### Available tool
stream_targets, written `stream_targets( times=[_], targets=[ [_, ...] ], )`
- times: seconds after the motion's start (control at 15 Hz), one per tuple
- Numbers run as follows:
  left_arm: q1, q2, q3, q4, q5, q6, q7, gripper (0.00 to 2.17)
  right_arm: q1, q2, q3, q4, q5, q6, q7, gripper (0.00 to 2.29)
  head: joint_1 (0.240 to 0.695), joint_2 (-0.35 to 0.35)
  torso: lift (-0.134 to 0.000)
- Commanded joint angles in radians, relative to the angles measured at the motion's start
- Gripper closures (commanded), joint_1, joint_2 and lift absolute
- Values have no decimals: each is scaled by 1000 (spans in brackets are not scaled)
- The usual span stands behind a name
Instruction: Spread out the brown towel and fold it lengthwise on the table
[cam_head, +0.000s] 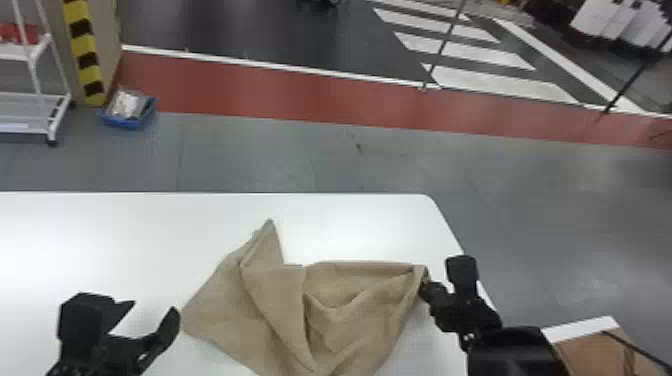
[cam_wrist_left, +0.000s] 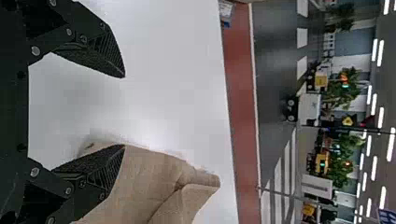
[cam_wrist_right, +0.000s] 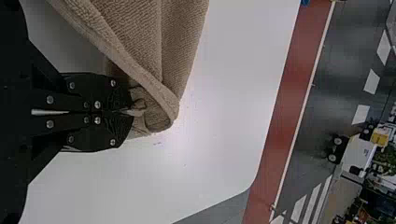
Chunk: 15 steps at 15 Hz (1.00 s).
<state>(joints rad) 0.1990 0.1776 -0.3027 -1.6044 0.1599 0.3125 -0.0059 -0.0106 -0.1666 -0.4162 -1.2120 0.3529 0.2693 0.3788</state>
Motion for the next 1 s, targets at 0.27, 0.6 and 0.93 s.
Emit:
stream_targets(
  times=[0.27,0.6,0.93],
  targets=[
    [-32,-24,-42,57,52,-6,1,414,-9,7,13,23,-6,-3,0,1477,695,-350,0],
    [-90,-35,-98,150,9,-74,20,414,-9,4,2,31,-12,-37,2,1477,695,-350,0],
    [-104,-40,-121,185,-43,-71,61,414,-26,2,7,61,-14,-67,2,1477,695,-350,0]
  ],
)
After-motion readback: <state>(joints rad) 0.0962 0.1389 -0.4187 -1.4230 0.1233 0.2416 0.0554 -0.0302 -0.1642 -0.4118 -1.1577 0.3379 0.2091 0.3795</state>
